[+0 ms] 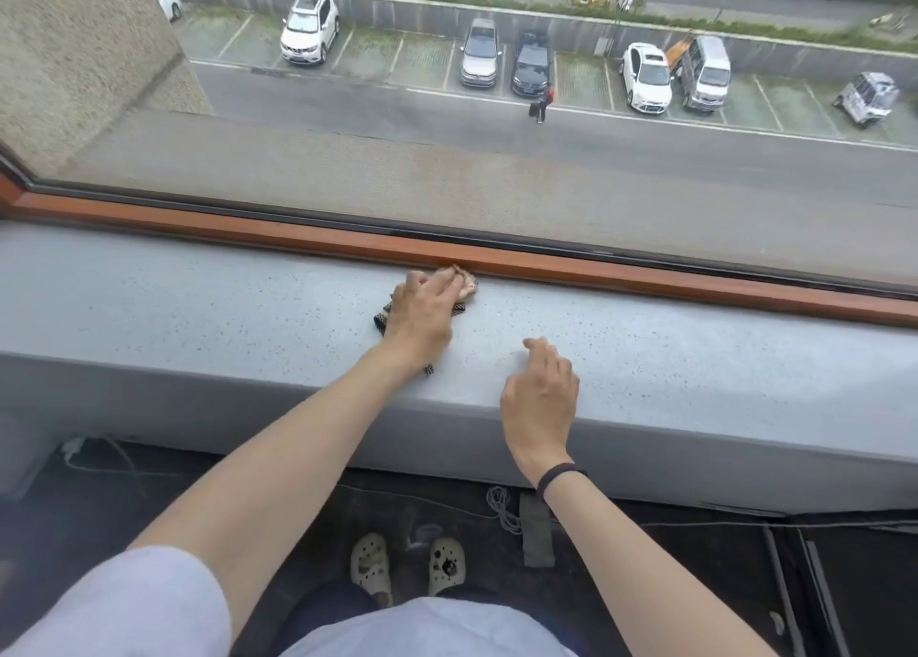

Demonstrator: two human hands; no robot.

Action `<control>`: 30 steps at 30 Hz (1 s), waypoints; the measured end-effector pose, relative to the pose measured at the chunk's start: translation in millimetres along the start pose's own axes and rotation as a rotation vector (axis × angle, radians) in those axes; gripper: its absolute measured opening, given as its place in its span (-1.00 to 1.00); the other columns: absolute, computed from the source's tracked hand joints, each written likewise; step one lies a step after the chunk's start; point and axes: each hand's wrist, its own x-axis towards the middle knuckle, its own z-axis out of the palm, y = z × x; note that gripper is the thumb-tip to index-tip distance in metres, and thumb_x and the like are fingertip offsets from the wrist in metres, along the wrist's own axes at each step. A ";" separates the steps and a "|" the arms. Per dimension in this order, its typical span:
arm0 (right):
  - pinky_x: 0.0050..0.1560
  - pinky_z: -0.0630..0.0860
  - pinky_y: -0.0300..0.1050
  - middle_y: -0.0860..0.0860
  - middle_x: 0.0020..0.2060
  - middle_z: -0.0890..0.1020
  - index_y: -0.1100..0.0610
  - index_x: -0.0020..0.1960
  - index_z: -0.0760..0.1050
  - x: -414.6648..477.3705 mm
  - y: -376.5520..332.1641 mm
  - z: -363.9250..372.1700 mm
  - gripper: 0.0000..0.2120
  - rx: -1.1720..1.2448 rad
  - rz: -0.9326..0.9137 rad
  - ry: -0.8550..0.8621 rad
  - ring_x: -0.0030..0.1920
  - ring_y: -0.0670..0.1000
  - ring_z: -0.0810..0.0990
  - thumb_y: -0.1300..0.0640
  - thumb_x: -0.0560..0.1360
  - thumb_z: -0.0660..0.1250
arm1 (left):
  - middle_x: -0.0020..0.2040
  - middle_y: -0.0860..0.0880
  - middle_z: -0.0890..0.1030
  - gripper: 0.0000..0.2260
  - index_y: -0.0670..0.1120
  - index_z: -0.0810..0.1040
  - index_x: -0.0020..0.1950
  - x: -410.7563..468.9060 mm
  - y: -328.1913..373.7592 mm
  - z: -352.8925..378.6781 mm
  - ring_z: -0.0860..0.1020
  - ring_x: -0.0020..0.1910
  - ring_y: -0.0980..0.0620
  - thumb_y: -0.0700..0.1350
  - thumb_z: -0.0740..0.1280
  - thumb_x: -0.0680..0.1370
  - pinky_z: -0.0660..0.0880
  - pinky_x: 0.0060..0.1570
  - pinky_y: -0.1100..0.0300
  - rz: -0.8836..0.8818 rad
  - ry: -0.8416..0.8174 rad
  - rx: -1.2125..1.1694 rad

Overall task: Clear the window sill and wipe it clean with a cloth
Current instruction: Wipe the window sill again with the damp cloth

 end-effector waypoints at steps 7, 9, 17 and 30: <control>-0.23 0.51 -0.04 0.08 -0.27 0.63 0.23 -0.02 0.54 3.4 9.8 -13.3 -0.75 0.098 -0.067 0.141 -0.27 0.10 0.58 0.44 0.35 0.32 | 0.46 0.13 0.29 -0.37 0.05 0.27 0.47 -85.4 35.6 19.0 0.26 0.09 0.01 -0.39 0.18 0.45 0.30 0.02 0.15 0.455 -0.090 -0.002; -0.22 0.53 -0.05 0.10 -0.22 0.65 0.23 -0.03 0.55 4.6 13.1 -10.8 -0.68 0.052 -0.103 0.128 -0.25 0.13 0.60 0.48 0.27 0.30 | 0.44 0.09 0.34 -0.33 0.03 0.32 0.45 -84.5 -3.7 7.3 0.31 0.05 0.00 -0.45 0.14 0.40 0.37 0.03 0.13 0.440 -0.024 0.098; 0.20 0.36 -0.02 0.05 0.17 0.56 0.16 0.27 0.42 7.5 -0.9 -6.3 -0.65 0.195 0.061 0.070 0.16 0.06 0.47 0.30 0.49 0.16 | 0.35 0.00 0.44 -0.64 -0.10 0.41 0.34 -104.2 12.8 14.9 0.32 -0.08 -0.03 -0.23 0.24 0.54 0.30 -0.15 0.15 -0.124 0.232 0.035; 0.42 0.14 -0.02 0.12 0.34 0.43 0.18 0.24 0.48 -14.2 -31.4 18.7 -0.69 0.138 -0.244 -0.097 0.37 0.09 0.33 0.30 0.52 0.19 | 0.40 -0.04 0.41 -0.65 -0.10 0.41 0.37 -126.4 -51.4 -8.7 0.35 0.07 -0.10 -0.24 0.16 0.58 0.28 0.06 0.03 -0.542 0.371 0.030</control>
